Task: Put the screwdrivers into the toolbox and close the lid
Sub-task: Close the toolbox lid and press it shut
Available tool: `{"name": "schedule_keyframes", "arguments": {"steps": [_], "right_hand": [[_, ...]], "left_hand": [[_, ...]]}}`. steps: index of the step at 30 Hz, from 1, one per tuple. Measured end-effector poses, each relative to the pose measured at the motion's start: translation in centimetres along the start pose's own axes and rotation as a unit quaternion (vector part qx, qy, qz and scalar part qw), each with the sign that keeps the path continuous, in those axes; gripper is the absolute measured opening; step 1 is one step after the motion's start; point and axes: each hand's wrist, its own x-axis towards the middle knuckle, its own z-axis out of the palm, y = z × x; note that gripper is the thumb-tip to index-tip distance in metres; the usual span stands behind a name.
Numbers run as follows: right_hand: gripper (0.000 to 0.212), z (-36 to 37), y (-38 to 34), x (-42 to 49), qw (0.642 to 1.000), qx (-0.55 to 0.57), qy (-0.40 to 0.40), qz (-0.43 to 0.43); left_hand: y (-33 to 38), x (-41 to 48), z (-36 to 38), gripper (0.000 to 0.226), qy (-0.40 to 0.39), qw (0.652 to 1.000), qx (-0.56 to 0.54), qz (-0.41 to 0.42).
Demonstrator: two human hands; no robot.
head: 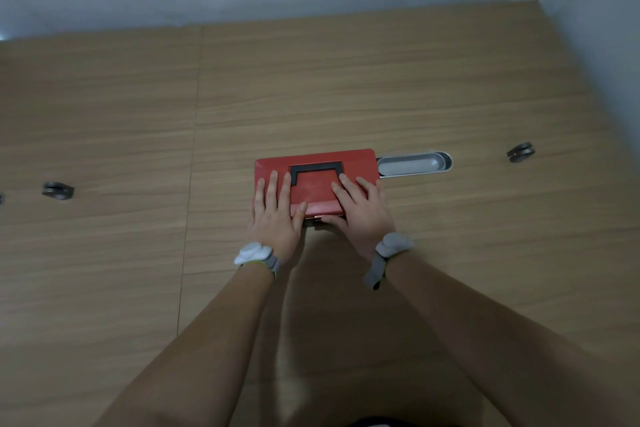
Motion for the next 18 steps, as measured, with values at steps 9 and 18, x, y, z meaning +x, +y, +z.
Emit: {"name": "schedule_keyframes", "arguments": {"steps": [9, 18], "right_hand": [[0.081, -1.0, 0.3, 0.0, 0.999, 0.025, -0.034, 0.005], [0.062, -5.2, 1.6, 0.3, 0.984, 0.132, -0.122, -0.014]], "left_hand": [[0.5, -0.4, -1.1, 0.072, -0.024, 1.0, -0.006, -0.012], [2.1, -0.8, -4.2, 0.066, -0.038, 0.996, -0.068, -0.045]]}}
